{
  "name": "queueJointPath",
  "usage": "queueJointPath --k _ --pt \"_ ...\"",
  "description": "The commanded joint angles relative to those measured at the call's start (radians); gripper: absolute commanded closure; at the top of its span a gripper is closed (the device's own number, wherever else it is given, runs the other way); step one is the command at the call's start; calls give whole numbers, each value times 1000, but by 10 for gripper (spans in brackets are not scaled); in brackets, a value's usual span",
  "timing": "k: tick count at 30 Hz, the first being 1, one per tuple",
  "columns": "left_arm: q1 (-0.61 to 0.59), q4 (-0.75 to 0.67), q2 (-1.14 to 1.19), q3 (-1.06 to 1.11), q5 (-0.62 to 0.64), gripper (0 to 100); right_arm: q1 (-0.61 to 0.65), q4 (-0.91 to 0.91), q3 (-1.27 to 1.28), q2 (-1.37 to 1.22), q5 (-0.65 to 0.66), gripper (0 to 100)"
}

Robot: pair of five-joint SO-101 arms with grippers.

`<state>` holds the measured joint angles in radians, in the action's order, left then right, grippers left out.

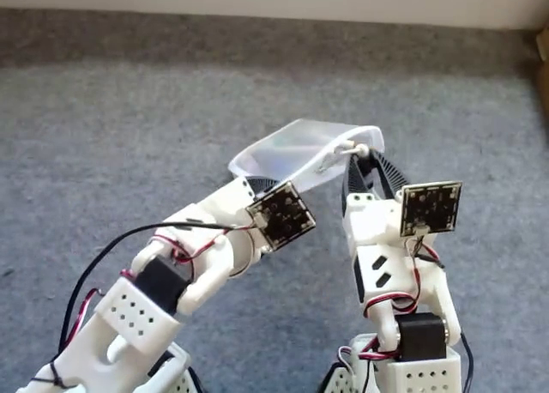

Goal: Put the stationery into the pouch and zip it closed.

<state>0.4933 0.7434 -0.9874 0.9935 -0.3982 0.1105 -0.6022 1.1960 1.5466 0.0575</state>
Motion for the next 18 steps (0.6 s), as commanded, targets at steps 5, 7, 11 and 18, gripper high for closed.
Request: queueJointPath --k 5,7,11,18 --pt "-30 17 -209 62 9 996 -108 96 -5 8 17 994" --pt "-30 44 -236 61 9 996 -136 104 -4 8 44 994" --pt "-42 68 -291 67 9 996 -193 163 35 8 55 994" --pt "-93 106 -383 67 9 996 -280 259 90 8 130 994"
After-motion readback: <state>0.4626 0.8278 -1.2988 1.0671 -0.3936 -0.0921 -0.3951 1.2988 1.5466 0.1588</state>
